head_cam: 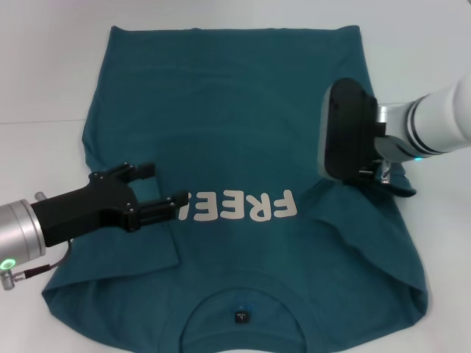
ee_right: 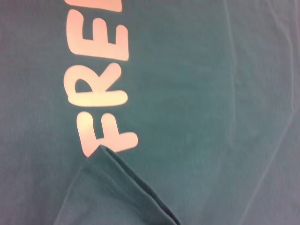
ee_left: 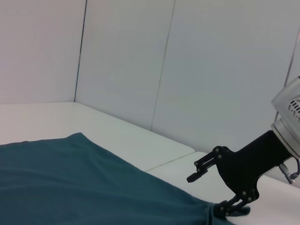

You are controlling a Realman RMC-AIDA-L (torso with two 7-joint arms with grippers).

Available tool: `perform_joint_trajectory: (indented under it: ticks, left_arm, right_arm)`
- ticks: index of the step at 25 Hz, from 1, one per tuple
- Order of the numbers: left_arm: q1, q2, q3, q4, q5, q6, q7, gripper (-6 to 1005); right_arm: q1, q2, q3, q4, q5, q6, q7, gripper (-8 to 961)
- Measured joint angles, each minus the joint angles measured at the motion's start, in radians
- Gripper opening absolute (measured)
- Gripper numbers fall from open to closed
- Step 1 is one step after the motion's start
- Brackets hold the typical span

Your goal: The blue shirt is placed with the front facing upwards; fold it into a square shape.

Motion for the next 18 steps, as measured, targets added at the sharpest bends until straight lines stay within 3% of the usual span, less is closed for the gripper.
perform_joint_trajectory:
  ticks: [10, 14, 18]
  left_arm:
    - [0.002, -0.002, 0.001, -0.003, -0.008, -0.008, 0.002, 905]
    - [0.007, -0.003, 0.004, -0.003, -0.021, -0.004, -0.002, 906]
    - [0.010, -0.003, 0.004, -0.003, -0.023, -0.003, -0.004, 906]
  right_arm:
    - [0.063, -0.015, -0.047, 0.066, -0.002, -0.003, -0.022, 708]
    - [0.060, -0.027, -0.048, 0.052, -0.002, -0.056, -0.036, 708]
    - [0.025, -0.024, -0.035, -0.018, 0.004, -0.128, -0.030, 707]
